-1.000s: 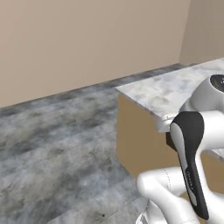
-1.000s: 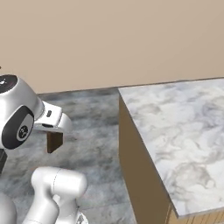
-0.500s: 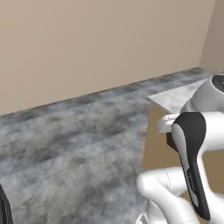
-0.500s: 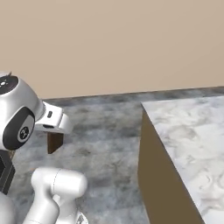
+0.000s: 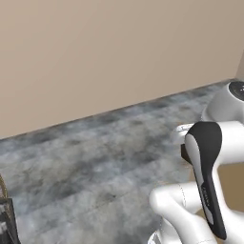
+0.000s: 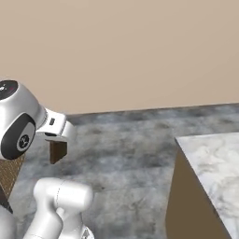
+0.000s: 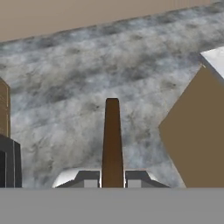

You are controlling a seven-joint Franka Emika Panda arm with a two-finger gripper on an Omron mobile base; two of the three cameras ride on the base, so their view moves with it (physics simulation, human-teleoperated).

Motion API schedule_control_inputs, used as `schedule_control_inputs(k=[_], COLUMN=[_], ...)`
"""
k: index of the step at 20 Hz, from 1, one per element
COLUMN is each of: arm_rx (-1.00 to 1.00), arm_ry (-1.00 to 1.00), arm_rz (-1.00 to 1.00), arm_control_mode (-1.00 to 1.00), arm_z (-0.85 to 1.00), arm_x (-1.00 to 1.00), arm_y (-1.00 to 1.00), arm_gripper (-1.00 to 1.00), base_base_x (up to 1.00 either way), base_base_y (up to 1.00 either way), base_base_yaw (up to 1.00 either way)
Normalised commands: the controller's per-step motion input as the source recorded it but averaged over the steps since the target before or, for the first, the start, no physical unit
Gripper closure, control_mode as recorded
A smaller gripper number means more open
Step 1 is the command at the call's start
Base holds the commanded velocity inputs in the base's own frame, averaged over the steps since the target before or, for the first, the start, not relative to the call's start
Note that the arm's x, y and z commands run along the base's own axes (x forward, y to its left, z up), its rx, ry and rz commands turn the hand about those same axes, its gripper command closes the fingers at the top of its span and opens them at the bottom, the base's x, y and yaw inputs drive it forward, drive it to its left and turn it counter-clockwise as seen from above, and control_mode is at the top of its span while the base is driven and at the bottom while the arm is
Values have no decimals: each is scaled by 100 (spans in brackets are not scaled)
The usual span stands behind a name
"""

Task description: Start the toaster. Once the lever pops up, take the bread to the plate on the dining counter.

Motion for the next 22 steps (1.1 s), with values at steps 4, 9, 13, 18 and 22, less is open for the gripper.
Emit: schedule_control_inputs(k=[4, 9, 13, 18, 22], arm_rx=[0, 0, 0, 0, 0], arm_ry=[0, 0, 0, 0, 0], arm_rz=[0, 0, 0, 0, 0], arm_control_mode=[100, 100, 100, 100, 100], arm_z=[0, 0, 0, 0, 0], arm_x=[0, 0, 0, 0, 0], arm_y=[0, 0, 0, 0, 0], arm_gripper=[100, 100, 100, 100, 100], base_base_x=[100, 100, 100, 82, 61], base_base_y=[16, 10, 2, -11, 0], base_base_yaw=[0, 0, -14, -48, -68])
